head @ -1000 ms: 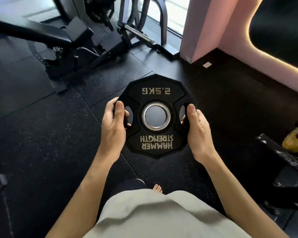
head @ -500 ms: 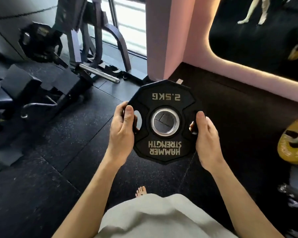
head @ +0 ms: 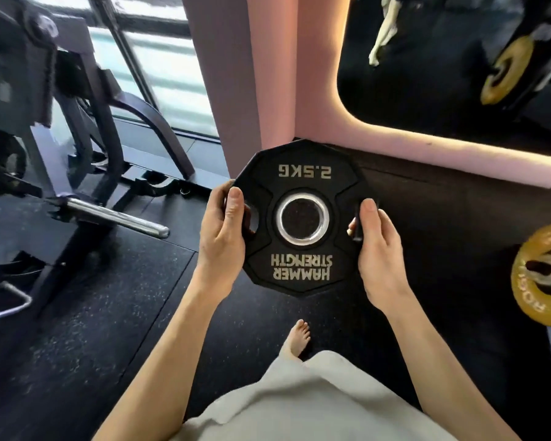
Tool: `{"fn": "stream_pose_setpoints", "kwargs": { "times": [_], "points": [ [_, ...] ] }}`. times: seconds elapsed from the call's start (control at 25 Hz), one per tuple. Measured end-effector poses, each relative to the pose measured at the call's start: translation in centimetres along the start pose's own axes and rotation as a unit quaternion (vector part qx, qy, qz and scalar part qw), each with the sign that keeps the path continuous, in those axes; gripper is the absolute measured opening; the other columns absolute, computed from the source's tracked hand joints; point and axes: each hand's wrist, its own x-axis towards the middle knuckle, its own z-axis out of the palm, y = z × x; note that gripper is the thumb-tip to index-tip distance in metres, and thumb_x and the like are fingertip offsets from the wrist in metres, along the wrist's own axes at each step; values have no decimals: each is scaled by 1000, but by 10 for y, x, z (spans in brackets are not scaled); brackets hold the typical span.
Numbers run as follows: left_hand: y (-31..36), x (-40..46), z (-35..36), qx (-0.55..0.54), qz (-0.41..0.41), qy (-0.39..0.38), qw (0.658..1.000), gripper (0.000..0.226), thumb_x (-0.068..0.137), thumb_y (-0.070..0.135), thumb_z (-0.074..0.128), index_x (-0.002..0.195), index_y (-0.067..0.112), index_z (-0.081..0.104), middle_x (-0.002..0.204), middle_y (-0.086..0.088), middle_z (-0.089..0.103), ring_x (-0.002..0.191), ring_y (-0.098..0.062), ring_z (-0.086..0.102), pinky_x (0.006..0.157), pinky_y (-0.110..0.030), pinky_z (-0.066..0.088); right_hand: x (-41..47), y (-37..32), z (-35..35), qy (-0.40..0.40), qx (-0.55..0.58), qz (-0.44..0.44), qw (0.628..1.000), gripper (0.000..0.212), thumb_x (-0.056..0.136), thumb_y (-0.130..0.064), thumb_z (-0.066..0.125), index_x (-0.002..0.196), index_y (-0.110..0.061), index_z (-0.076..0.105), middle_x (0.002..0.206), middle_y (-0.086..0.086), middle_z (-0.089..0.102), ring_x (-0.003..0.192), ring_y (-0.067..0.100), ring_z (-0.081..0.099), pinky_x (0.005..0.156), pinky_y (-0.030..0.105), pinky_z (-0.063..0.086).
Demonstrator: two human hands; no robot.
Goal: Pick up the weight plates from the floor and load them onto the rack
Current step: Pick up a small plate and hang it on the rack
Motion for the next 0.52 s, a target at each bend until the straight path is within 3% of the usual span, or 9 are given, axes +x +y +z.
{"fn": "stream_pose_setpoints", "kwargs": {
  "times": [0.12, 0.28, 0.36, 0.52],
  "points": [
    [-3, 91, 27, 6, 2, -1, 1000, 19, 106, 26, 37, 106, 19, 55, 70, 15, 53, 65, -3, 48, 64, -20, 42, 86, -21, 13, 13, 1, 1, 1000, 49, 90, -63, 47, 78, -17, 57, 86, 13, 59, 84, 21, 57, 90, 52, 49],
    [-8, 187, 66, 0, 4, -25, 1000, 20, 106, 26, 37, 104, 17, 54, 71, 12, 55, 67, -7, 49, 64, -25, 41, 176, -44, 19, 27, 9, -1, 1000, 55, 85, -69, 48, 89, -15, 60, 107, 23, 63, 103, 34, 63, 99, 58, 45],
    [-19, 239, 88, -5, -1, -44, 999, 22, 105, 31, 39, 106, 16, 55, 75, 8, 54, 69, -8, 49, 66, -25, 42, 224, -48, 17, 48, 12, -9, 999, 58, 89, -66, 48, 97, -10, 61, 105, 22, 64, 103, 37, 61, 99, 55, 47],
    [-37, 346, 140, 7, 22, -107, 994, 20, 104, 33, 40, 100, 25, 57, 77, 4, 51, 69, -7, 48, 66, -22, 42, 318, -54, 13, 118, 25, -26, 992, 41, 98, -52, 45, 81, -17, 59, 80, -3, 61, 77, 7, 58, 81, 32, 49]
  ]
}}
